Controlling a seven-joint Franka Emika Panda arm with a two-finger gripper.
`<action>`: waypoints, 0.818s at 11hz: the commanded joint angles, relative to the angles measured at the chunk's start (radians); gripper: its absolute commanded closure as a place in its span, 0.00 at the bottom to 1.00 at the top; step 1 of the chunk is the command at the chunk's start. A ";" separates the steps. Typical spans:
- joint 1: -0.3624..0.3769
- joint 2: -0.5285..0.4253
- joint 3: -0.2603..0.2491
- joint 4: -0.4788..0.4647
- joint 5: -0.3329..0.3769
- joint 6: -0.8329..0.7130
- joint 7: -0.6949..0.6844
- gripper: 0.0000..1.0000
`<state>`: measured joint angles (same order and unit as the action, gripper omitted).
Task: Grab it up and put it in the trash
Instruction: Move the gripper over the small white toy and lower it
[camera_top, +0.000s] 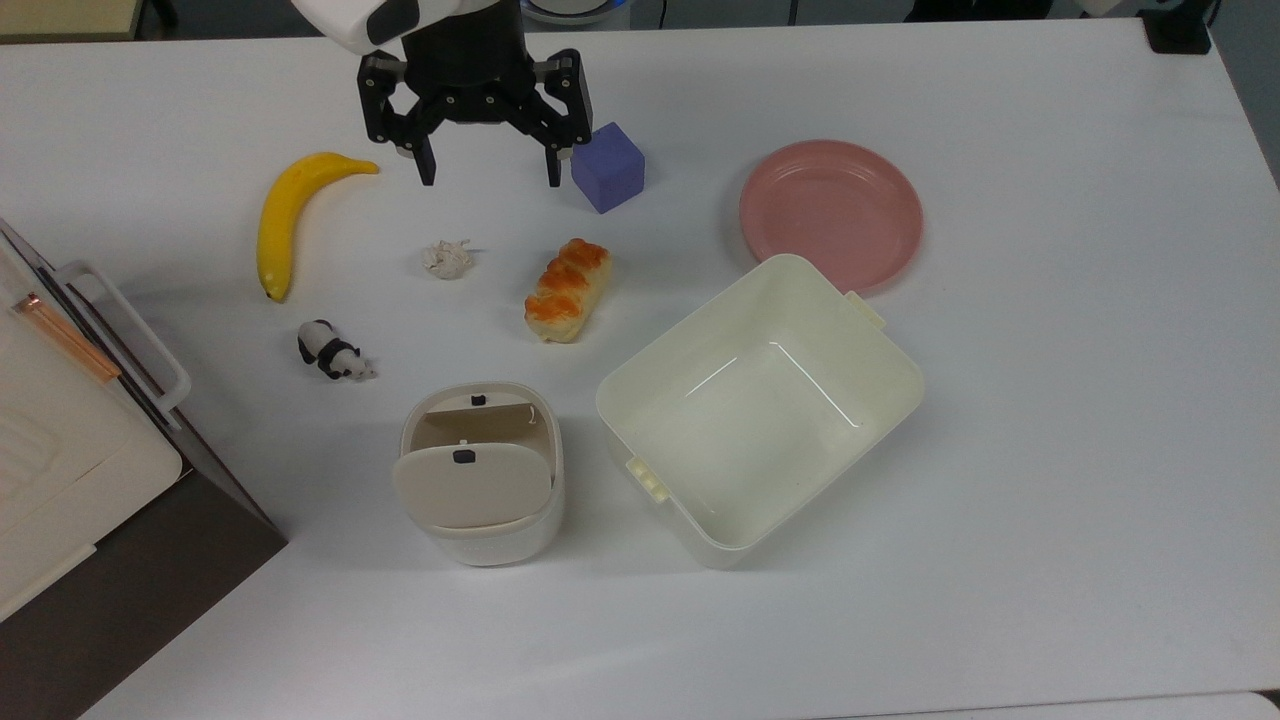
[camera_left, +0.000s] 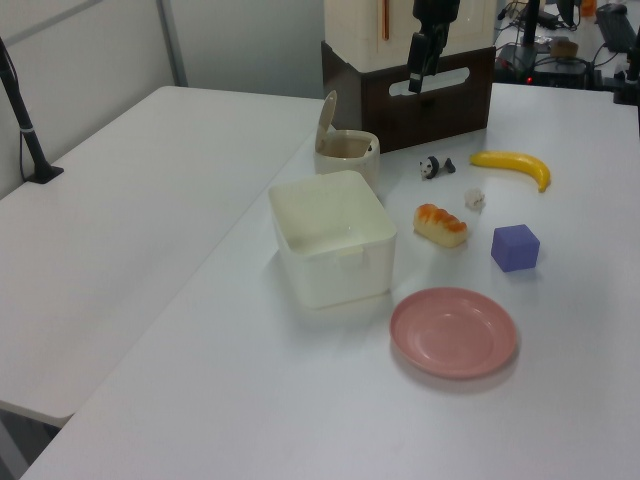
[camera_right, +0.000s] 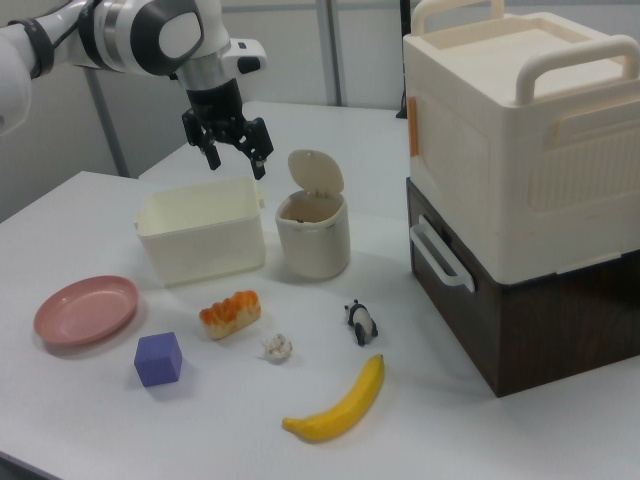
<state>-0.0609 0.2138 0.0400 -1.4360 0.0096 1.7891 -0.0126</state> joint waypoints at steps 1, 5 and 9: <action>0.001 -0.019 -0.008 -0.040 -0.013 -0.010 -0.047 0.05; -0.025 -0.019 -0.011 -0.081 -0.032 -0.046 -0.089 0.41; -0.091 -0.021 -0.011 -0.213 -0.137 -0.037 -0.160 0.09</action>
<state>-0.1279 0.2176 0.0327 -1.5558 -0.0729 1.7506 -0.1071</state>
